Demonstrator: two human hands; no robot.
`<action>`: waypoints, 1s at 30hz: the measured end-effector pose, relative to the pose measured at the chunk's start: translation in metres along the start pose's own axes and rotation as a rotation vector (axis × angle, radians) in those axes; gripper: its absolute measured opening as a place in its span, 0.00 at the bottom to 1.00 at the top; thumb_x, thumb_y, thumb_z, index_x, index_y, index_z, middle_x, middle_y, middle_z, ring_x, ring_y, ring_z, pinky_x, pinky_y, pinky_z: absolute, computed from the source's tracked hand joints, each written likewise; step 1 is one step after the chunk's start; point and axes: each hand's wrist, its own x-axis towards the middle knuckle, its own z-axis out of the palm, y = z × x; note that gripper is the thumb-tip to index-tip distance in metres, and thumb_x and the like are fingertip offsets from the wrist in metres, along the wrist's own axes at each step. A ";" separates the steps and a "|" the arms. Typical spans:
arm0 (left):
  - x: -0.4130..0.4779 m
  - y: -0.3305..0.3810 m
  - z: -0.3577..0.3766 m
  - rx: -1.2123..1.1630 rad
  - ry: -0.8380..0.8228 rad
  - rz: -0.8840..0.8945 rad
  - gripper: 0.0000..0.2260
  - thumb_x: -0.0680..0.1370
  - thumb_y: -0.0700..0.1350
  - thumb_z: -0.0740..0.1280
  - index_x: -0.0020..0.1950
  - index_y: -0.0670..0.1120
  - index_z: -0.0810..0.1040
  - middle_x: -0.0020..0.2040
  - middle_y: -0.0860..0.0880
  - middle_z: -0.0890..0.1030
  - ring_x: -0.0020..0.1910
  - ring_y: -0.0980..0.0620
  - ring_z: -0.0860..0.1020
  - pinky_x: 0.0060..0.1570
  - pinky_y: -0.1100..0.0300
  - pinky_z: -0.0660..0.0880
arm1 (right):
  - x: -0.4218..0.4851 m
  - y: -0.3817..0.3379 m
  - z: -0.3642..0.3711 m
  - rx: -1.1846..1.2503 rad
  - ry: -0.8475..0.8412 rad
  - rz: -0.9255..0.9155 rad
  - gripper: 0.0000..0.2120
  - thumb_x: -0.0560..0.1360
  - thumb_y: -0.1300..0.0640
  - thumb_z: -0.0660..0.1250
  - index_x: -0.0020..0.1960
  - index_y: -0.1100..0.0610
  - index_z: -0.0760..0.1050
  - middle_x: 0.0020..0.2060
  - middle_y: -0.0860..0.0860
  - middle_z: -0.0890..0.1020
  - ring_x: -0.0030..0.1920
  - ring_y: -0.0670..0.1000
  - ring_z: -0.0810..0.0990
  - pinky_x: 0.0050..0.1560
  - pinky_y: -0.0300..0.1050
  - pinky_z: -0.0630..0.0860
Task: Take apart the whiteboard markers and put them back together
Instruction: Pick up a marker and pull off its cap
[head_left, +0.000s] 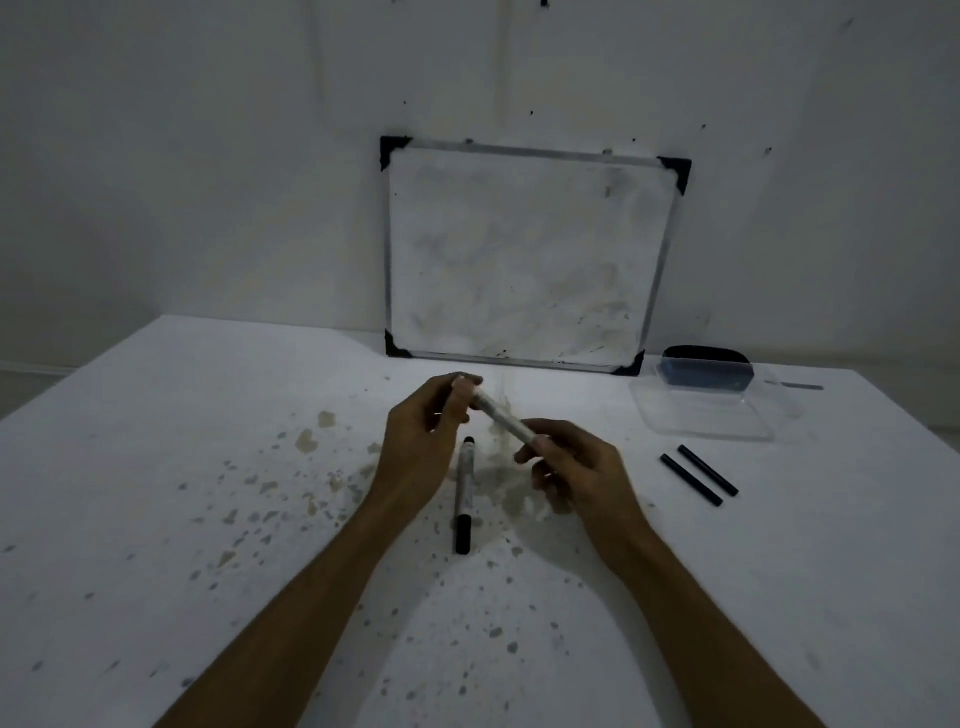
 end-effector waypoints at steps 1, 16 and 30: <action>0.000 0.004 0.000 -0.047 -0.015 -0.011 0.09 0.83 0.47 0.65 0.57 0.49 0.84 0.40 0.58 0.84 0.39 0.62 0.80 0.44 0.68 0.78 | 0.001 -0.001 -0.002 0.130 0.038 0.037 0.09 0.81 0.59 0.67 0.57 0.58 0.83 0.42 0.57 0.86 0.35 0.51 0.78 0.29 0.42 0.71; -0.028 -0.016 0.036 0.971 -0.103 0.666 0.17 0.85 0.52 0.54 0.53 0.46 0.81 0.45 0.47 0.83 0.41 0.47 0.77 0.43 0.56 0.70 | 0.000 -0.006 0.013 0.359 0.260 0.240 0.16 0.78 0.45 0.70 0.43 0.58 0.78 0.30 0.51 0.77 0.26 0.47 0.71 0.29 0.40 0.70; -0.025 0.000 0.030 0.715 -0.192 0.436 0.16 0.86 0.52 0.50 0.47 0.49 0.73 0.36 0.56 0.66 0.37 0.52 0.65 0.40 0.62 0.63 | -0.008 -0.013 0.031 0.254 0.338 0.063 0.19 0.80 0.47 0.68 0.50 0.64 0.79 0.30 0.51 0.79 0.31 0.47 0.75 0.36 0.41 0.75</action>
